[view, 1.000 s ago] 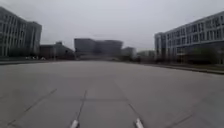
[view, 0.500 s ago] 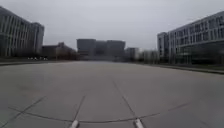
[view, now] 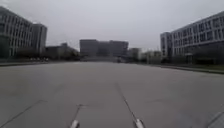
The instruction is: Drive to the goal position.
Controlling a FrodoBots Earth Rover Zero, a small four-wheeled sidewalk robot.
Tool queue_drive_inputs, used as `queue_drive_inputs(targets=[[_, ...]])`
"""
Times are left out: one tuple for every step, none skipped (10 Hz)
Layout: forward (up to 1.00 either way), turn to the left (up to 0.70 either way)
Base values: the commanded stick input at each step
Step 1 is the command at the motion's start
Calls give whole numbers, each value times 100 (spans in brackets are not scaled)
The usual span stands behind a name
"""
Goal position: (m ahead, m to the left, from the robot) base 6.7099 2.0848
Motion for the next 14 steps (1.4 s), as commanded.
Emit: queue_drive_inputs(targets=[[100, 2], [100, 2], [100, 2], [100, 2], [100, 2], [100, 2], [100, 2], [100, 2], [100, 2], [100, 2], [100, 2], [100, 2], [100, 2], [100, 2]])
